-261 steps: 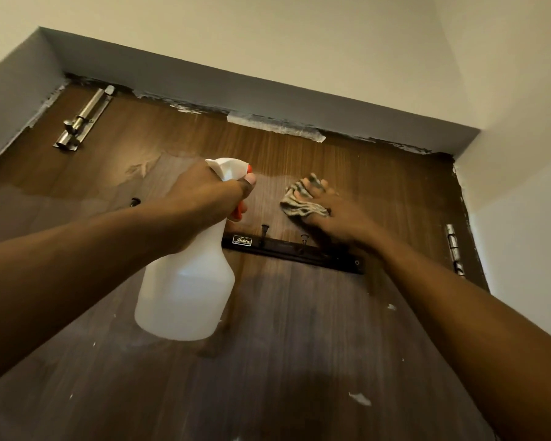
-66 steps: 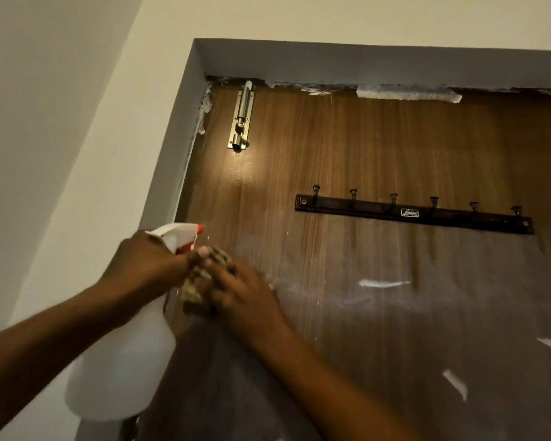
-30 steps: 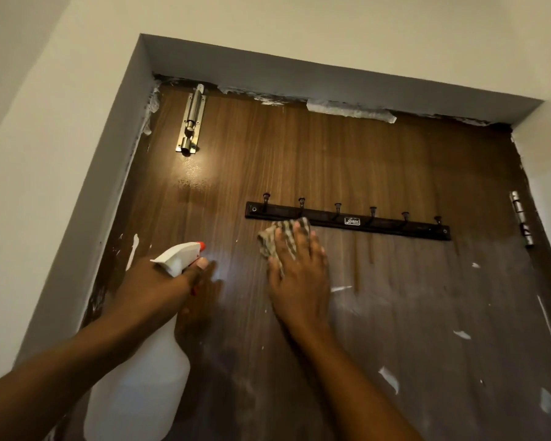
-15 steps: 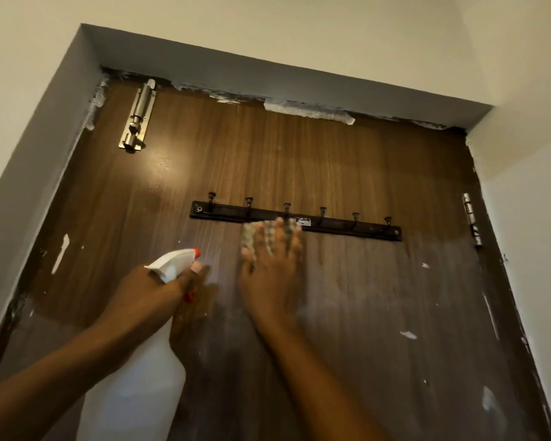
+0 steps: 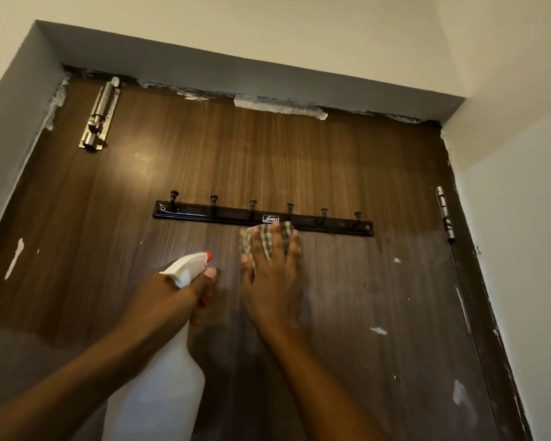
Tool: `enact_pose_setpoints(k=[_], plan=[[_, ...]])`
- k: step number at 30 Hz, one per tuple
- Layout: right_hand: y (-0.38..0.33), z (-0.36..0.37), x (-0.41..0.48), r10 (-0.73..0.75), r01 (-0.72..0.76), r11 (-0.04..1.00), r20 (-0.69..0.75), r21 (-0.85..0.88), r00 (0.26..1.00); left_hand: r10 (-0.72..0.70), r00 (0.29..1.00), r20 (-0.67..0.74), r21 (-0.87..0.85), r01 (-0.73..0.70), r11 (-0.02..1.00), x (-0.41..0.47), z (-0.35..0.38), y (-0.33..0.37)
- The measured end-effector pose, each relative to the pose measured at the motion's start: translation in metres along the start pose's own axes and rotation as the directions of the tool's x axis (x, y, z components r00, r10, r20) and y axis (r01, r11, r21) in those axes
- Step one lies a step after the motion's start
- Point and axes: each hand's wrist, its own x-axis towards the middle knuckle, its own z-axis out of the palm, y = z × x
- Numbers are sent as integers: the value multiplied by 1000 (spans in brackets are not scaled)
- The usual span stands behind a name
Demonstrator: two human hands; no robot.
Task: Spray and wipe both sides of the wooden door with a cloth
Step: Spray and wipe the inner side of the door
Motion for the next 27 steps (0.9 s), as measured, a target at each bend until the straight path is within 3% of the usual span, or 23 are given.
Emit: enact_pose_setpoints(k=[2,4,6,8,11,13,16,18,19,21,23,24,27], plan=[[15,-1,-20,-193,193,981,43,6,980,2,1000,-3,10,-2,1000,3,6,2],[47,-9,-42,-284,283,959,131,26,950,-16,1000,10,12,16,1000,6,12,3],[80,-18,-47,-191,198,980,147,-34,970,-33,999,21,8,33,999,9,15,2],[95,-25,-30,16,-6,996,117,-87,993,-45,999,24,4,45,999,13,20,1],[83,-31,10,205,-203,979,111,-35,972,-43,998,34,12,43,999,16,34,-2],[74,-30,16,143,-141,990,106,-26,984,-40,999,13,33,40,999,17,45,-2],[93,-30,-21,-139,145,989,140,-32,980,-31,999,12,54,31,998,11,61,-4],[126,-35,-37,-231,242,969,175,-46,957,-24,999,26,63,22,998,6,70,-3],[143,-38,-35,-207,219,974,154,-62,966,-26,999,29,56,24,998,5,74,-3],[168,-41,-17,-1,6,997,69,-78,998,-31,999,30,49,29,998,5,81,-1],[172,-42,6,222,-220,974,34,-60,974,-26,999,21,41,25,999,8,89,2],[168,-40,15,266,-264,963,32,-58,964,-26,1000,18,30,25,999,10,92,5],[163,-40,12,137,-136,988,19,-70,990,-29,999,17,16,28,999,11,109,12]])
